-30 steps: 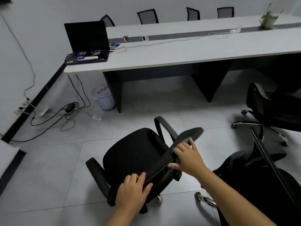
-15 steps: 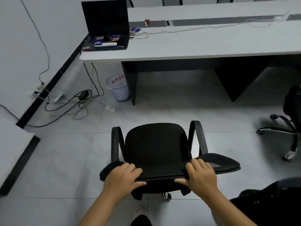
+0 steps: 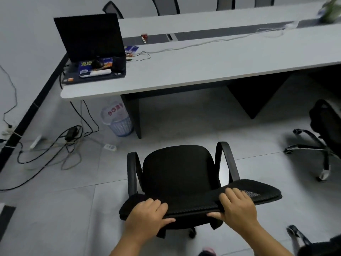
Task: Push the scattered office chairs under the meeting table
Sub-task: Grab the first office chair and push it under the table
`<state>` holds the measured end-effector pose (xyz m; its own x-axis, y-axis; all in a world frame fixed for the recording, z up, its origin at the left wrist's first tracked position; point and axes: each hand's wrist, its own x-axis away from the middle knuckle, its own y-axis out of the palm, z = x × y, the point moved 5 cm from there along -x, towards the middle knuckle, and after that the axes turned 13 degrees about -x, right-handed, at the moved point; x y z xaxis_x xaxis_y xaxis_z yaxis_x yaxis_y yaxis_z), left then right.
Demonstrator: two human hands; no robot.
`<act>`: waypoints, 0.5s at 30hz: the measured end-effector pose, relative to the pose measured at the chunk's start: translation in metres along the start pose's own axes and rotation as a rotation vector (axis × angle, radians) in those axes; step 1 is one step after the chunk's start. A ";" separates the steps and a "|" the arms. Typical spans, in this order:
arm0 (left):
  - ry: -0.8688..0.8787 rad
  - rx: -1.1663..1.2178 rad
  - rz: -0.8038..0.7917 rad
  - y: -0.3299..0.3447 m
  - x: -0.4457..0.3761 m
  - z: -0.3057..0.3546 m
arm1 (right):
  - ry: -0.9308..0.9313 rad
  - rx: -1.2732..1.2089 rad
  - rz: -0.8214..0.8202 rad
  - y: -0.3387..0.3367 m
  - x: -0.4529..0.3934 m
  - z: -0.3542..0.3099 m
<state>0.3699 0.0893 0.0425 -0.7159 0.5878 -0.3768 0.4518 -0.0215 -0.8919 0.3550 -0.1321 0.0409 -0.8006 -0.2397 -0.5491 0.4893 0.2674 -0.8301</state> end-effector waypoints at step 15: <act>-0.072 -0.007 -0.161 0.079 -0.157 -0.048 | -0.024 -0.092 -0.106 0.073 -0.138 0.112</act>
<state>0.5434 0.0347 0.0430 -0.8158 0.5233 -0.2463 0.3314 0.0741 -0.9406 0.5400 -0.1842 0.0451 -0.8371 -0.2929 -0.4620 0.3680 0.3233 -0.8718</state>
